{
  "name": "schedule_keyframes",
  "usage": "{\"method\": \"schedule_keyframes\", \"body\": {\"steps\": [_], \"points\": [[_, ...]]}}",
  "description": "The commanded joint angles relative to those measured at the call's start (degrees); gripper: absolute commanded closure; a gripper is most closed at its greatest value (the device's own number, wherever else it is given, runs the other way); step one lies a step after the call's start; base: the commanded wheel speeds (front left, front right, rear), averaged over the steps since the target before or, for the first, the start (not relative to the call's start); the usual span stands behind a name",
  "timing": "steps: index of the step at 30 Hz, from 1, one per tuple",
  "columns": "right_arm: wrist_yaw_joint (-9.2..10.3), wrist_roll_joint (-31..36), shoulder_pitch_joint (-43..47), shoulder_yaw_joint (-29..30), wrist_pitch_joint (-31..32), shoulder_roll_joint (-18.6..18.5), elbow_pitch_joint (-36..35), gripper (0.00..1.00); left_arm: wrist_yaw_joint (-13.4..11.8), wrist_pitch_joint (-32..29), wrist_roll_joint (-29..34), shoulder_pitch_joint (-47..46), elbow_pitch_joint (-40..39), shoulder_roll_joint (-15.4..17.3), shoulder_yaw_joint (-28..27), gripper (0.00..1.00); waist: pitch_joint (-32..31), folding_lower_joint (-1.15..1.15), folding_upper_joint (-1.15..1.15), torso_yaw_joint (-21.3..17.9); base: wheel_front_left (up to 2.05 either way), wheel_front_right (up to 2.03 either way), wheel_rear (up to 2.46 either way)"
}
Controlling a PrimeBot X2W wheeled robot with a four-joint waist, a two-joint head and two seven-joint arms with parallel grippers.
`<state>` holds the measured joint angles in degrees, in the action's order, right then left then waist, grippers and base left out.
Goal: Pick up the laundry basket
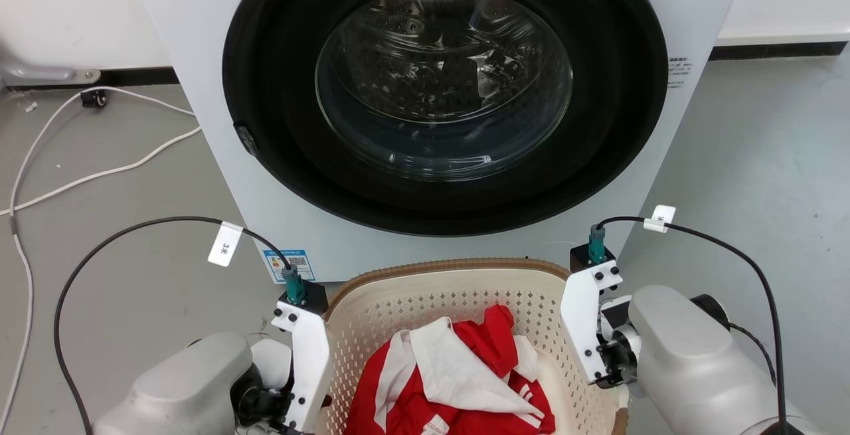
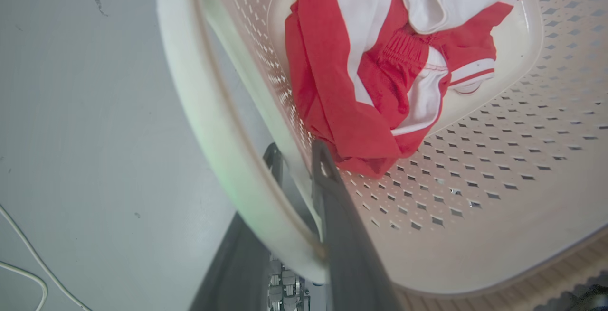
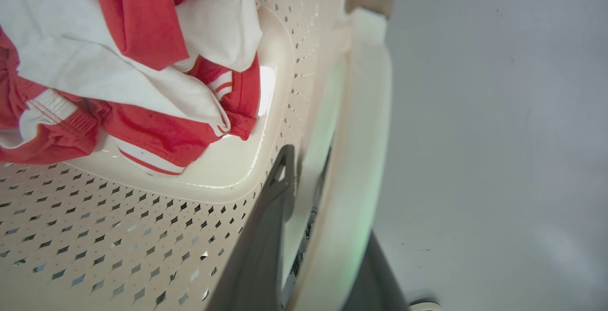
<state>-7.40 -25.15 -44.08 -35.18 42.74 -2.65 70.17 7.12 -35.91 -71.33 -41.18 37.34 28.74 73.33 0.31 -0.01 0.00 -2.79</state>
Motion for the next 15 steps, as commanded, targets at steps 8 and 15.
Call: {"method": "schedule_keyframes", "body": {"steps": [8, 15], "points": [[-0.16, -0.9, 0.0, -1.7, 0.3, -0.4, -0.4, 1.00, 0.6, -1.3, 0.6, -1.1, -0.5, 0.0, 0.1, 1.00, -0.8, 0.01, 0.00, -0.1, 0.00, 0.00, 0.00], [-0.16, -2.0, 0.8, -2.6, -0.3, -0.3, -0.1, 1.00, 0.6, -1.2, 0.9, -0.9, -0.2, -0.5, 0.1, 1.00, -1.1, 0.01, 0.00, 0.0, 0.00, 0.00, 0.00]]}}
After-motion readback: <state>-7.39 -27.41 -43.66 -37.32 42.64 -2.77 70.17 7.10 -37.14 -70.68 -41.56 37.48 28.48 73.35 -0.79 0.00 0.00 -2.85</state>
